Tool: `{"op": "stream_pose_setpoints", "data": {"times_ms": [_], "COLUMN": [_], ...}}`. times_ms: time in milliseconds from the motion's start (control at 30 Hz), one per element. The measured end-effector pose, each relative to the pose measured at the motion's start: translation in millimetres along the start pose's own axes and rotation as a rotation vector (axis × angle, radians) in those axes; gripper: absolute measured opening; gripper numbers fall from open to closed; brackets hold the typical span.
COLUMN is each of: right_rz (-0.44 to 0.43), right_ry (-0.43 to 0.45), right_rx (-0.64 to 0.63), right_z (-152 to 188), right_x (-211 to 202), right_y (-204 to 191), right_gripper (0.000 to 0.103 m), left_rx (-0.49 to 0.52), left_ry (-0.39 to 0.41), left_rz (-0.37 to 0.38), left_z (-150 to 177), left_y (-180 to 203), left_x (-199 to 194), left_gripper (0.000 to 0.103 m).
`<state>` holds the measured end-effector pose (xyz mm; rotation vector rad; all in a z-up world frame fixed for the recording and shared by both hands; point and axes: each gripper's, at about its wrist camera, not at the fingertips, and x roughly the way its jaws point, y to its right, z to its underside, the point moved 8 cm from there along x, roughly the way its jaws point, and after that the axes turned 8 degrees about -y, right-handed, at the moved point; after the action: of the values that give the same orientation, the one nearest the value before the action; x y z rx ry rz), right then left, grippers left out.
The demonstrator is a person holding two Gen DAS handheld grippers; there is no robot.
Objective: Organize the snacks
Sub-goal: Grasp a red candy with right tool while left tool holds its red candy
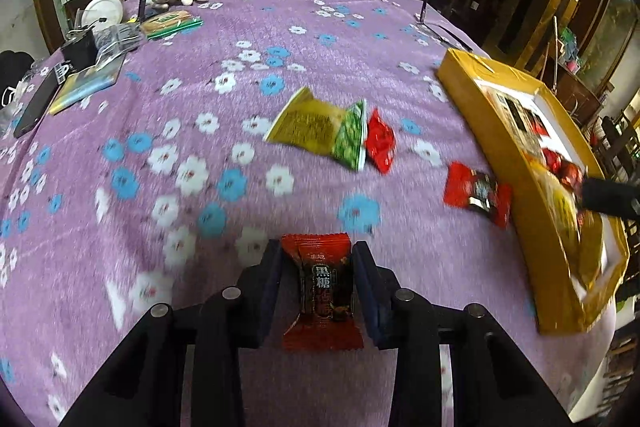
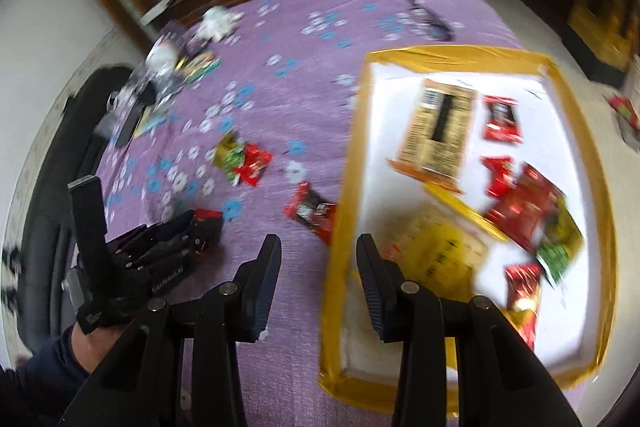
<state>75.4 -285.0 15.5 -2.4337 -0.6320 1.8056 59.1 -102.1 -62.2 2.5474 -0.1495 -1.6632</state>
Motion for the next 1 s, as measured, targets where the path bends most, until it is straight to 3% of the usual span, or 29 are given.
{"op": "stream_pose_setpoints", "data": {"times_ms": [300,567,700,867,933,1000], "right_rz": [0.036,0.113,0.058,-0.207,-0.194,-0.123], "right_ry": [-0.132,-0.202,-0.251,-0.347,-0.322,-0.283], "right_rx": [-0.214,-0.242,-0.235,-0.113,-0.088,-0.105], "right_z": [-28.8,-45.7,-26.1,6.9,6.0,1.9], "right_x": [58.1,92.3,91.6,81.2,76.2,72.3], "right_y": [-40.4,-30.4,-37.9,-52.9,-46.5,-37.4], "right_gripper": [0.038,0.038,0.038,0.038,0.038,0.038], "left_rx": [-0.013,-0.02,-0.022,-0.025,-0.022,-0.017], "left_ry": [-0.008,-0.006,-0.006,-0.007,-0.007,-0.009], "left_rz": [-0.004,-0.004,-0.002,0.008,0.01,0.009], "left_z": [29.3,34.2,33.8,33.9,33.5,33.5], "left_y": [-1.1,-2.5,-2.3,-1.9,-2.1,-1.8], "left_x": [-13.3,-16.7,-16.4,-16.7,-16.5,-16.5], "left_gripper": [0.037,0.037,0.037,0.037,0.037,0.037]}}
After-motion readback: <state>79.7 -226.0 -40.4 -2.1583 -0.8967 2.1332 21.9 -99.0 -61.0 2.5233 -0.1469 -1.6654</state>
